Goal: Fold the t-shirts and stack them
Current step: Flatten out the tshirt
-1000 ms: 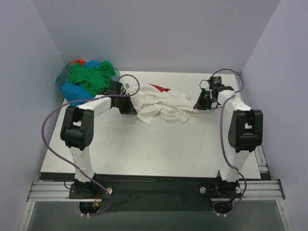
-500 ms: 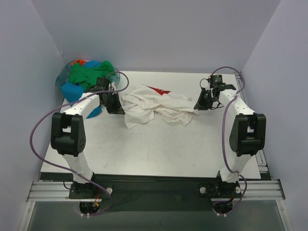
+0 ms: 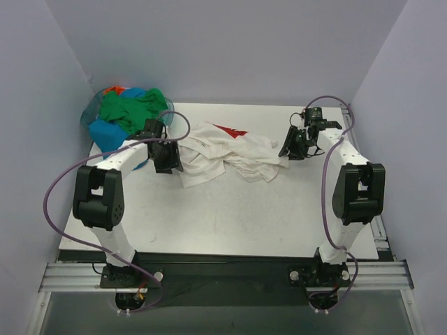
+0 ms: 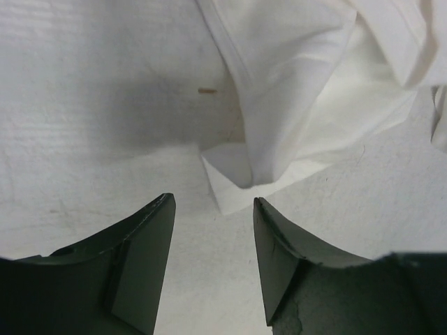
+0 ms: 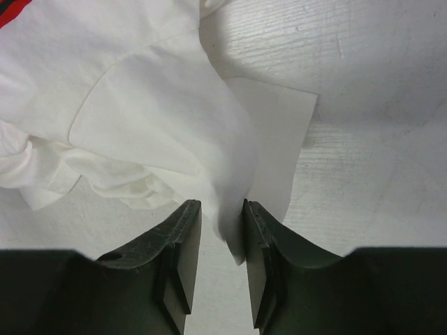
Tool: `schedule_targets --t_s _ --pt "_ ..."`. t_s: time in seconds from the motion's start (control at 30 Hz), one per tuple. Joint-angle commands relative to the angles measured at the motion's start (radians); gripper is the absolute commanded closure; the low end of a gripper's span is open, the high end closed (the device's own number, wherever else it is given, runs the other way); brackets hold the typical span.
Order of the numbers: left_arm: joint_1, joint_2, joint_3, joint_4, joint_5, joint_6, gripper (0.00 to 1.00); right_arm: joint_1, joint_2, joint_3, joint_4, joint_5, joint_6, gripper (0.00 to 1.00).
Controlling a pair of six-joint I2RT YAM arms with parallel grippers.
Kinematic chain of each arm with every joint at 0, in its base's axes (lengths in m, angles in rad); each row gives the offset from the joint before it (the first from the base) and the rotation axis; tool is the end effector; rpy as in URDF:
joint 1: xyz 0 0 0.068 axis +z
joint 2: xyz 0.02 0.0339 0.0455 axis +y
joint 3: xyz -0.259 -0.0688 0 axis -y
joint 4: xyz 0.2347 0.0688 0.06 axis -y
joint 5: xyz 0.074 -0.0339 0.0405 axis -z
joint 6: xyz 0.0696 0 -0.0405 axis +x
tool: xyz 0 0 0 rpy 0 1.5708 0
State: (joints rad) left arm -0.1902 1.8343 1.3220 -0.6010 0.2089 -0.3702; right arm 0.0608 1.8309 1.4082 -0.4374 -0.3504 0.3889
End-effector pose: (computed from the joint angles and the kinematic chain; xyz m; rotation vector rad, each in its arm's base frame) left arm 0.3745 -0.0868 0.1733 -0.1786 2.7193 -0.4499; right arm 0.4140 0.0491 0.2166 0.2417 2.4469 0.6264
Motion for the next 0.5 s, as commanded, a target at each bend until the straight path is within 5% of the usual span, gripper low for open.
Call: schedule_targets --t_s 0.0,0.47 --pt "-0.035 -0.081 -0.107 0.056 -0.014 -0.039 0.42 0.008 -0.010 0.018 -0.029 -0.016 -0.016 0.66" --pt "-0.112 -0.041 -0.167 0.130 -0.051 -0.138 0.43 0.008 -0.051 -0.026 -0.023 -0.012 -0.024 0.54"
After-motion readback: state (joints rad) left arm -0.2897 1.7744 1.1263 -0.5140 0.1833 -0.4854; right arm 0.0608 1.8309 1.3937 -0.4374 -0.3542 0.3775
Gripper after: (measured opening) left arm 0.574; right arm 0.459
